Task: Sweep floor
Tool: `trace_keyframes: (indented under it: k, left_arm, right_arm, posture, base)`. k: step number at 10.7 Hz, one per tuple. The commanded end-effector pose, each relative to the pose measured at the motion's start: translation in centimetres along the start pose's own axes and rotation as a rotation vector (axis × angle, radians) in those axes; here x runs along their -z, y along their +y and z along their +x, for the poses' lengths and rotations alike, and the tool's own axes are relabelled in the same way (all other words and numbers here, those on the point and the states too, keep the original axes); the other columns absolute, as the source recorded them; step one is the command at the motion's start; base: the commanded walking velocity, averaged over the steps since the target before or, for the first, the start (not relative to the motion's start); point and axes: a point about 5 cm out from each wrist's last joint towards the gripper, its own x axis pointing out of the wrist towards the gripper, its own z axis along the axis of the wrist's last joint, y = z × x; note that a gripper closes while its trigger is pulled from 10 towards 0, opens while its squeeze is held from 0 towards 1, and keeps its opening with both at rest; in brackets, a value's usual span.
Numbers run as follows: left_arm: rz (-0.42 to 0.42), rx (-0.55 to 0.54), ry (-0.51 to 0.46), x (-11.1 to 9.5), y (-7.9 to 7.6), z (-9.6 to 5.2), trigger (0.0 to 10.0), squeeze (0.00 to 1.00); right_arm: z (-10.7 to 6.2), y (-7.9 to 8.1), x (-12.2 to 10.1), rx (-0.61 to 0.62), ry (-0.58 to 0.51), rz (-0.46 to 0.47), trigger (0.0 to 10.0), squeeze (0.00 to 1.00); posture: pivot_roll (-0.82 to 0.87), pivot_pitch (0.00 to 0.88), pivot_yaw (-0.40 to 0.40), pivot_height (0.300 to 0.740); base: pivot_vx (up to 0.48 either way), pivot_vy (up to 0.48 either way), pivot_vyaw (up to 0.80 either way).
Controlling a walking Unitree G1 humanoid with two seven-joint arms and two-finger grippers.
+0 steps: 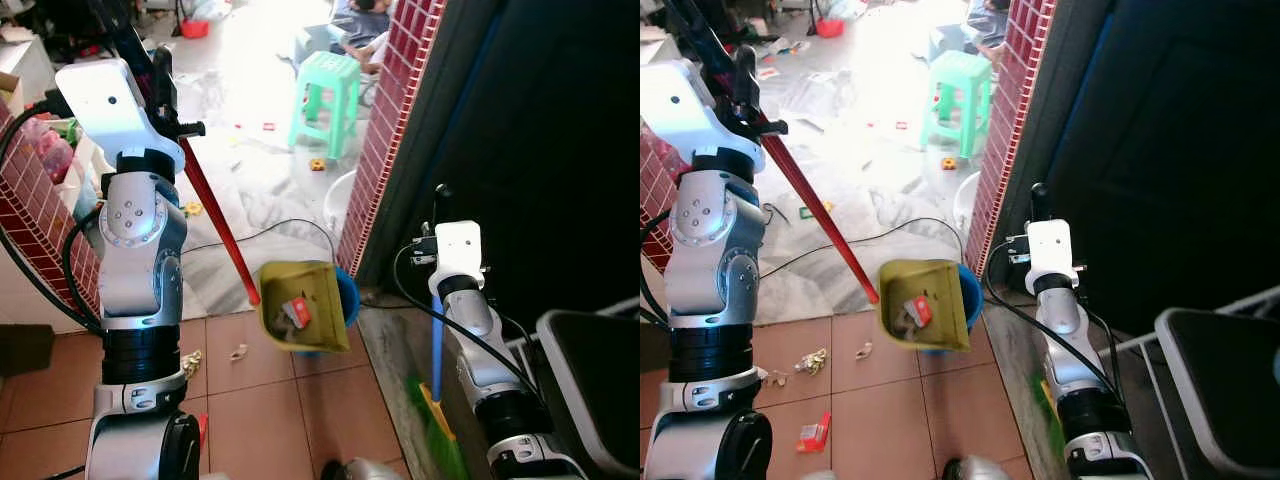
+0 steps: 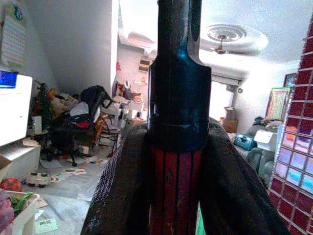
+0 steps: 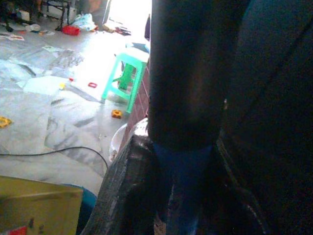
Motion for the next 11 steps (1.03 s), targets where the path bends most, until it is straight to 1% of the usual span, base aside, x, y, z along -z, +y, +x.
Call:
trace_keyframes:
  k: [1, 4, 8, 11]
  left_arm:
    - [-0.01, 0.016, -0.101, -1.99, -0.59, 0.64, 10.0, 0.0]
    - [-0.005, 0.015, -0.105, -2.02, -0.57, 0.74, 10.0, 0.0]
    - [0.004, 0.015, -0.109, -2.04, -0.54, 0.78, 10.0, 0.0]
    - [0.004, 0.027, -0.099, -1.74, -0.82, 0.56, 10.0, 0.0]
  right_arm:
    - [0.28, -0.34, -0.68, 0.007, -0.028, -0.014, 10.0, 0.0]
    - [0.38, -0.29, -0.68, -0.002, -0.027, -0.015, 10.0, 0.0]
    - [0.4, -0.22, -0.7, -0.009, -0.029, -0.017, 10.0, 0.0]
    - [0.38, -0.16, -0.66, -0.011, -0.026, -0.015, 10.0, 0.0]
  posture:
    - [-0.02, 0.0, -0.068, 0.74]
    - [-0.02, 0.0, -0.071, 0.74]
    - [-0.02, 0.0, -0.073, 0.74]
    - [-0.02, 0.0, -0.073, 0.74]
  base:
    - [0.375, 0.0, 0.0]
    - [0.343, 0.0, 0.0]
    - [0.278, 0.0, 0.0]
    - [0.315, 0.0, 0.0]
